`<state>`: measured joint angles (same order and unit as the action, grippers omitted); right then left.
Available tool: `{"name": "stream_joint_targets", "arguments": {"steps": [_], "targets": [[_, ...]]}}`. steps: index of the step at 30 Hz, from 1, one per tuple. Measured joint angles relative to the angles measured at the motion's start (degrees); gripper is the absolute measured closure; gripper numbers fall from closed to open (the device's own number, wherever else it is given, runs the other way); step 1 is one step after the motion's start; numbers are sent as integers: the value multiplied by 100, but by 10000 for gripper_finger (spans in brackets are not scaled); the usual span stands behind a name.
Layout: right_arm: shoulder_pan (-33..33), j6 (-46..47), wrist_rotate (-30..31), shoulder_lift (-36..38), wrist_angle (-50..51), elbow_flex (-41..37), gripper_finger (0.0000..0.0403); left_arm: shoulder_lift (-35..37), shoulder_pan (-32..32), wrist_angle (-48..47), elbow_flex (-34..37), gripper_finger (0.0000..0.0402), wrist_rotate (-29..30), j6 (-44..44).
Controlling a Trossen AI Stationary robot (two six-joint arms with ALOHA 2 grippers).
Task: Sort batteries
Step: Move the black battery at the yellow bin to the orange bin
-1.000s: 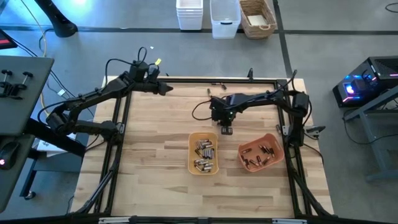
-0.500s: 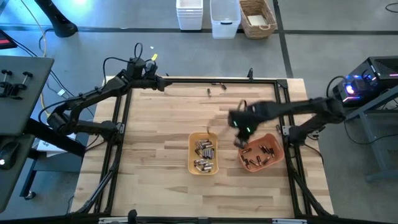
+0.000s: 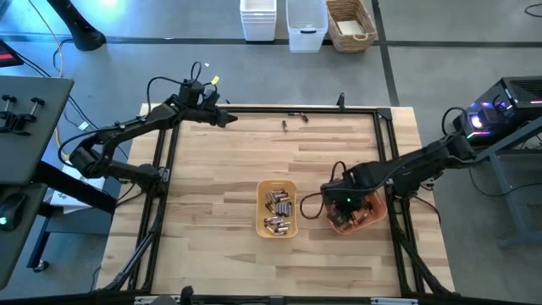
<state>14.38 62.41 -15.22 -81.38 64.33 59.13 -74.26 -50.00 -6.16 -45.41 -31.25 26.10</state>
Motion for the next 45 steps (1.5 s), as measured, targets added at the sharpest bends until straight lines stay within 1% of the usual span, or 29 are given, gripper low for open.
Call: {"name": "stream_joint_targets", "arguments": {"steps": [2, 5, 8, 11, 13, 15, 18, 19, 21, 24, 27, 30, 33, 35, 37, 41, 45], "targets": [[-117, -242, -18, 0, -2, 266, 208, 14, -23, -79, -2, 401, -71, -105], [-282, -796, 367, 7, -364, 803, 200, 45, 5, -739, -2, 401, -85, -394], [-470, -1383, 689, 7, -1341, 1080, 206, 39, 263, -1627, 12, 402, -100, -848], [-701, -1644, 648, -191, -2440, 1116, 220, 40, 697, -1913, 201, 402, -171, -1360], [-822, -1603, 556, -566, -2857, 1114, 233, 39, 974, -1880, 368, 402, -144, -1459], [-896, -1600, 422, -1029, -3236, 1126, 245, 39, 1259, -1678, 548, 402, -132, -1335], [-937, -1850, 103, -1784, -3537, 1606, 258, 42, 1664, -1635, 747, 401, -126, -1181], [-939, -2045, 15, -2027, -3538, 1843, 260, 46, 1804, -1597, 810, 401, -124, -1181], [-887, -2542, 39, -2530, -3180, 2361, 262, 64, 2081, -1573, 965, 401, -124, -1135], [-808, -3008, 535, -3245, -2413, 2948, 263, 109, 2530, -1386, 1200, 402, -13, -964], [-792, -3141, 788, -3801, -2342, 3245, 263, 175, 3049, -880, 1536, 401, 197, -339], [-802, -3144, 825, -4201, -2363, 3483, 263, 294, 3608, -322, 1843, 402, 606, 346], [-719, -3194, 984, -4418, -2341, 3647, 263, 471, 4037, -230, 1956, 402, 1017, 849], [-636, -3254, 1183, -4498, -2340, 3709, 263, 608, 4232, -190, 1956, 402, 1179, 1055], [-571, -3247, 1239, -4535, -2331, 3734, 263, 737, 4380, -49, 1950, 402, 1372, 1294], [-444, -2996, 1304, -4543, -2272, 3683, 263, 1030, 4560, 71, 1955, 401, 1810, 1695], [-188, -3030, 1710, -4513, -2262, 3684, 265, 1284, 4562, 141, 1955, 402, 2238, 1693]]}}
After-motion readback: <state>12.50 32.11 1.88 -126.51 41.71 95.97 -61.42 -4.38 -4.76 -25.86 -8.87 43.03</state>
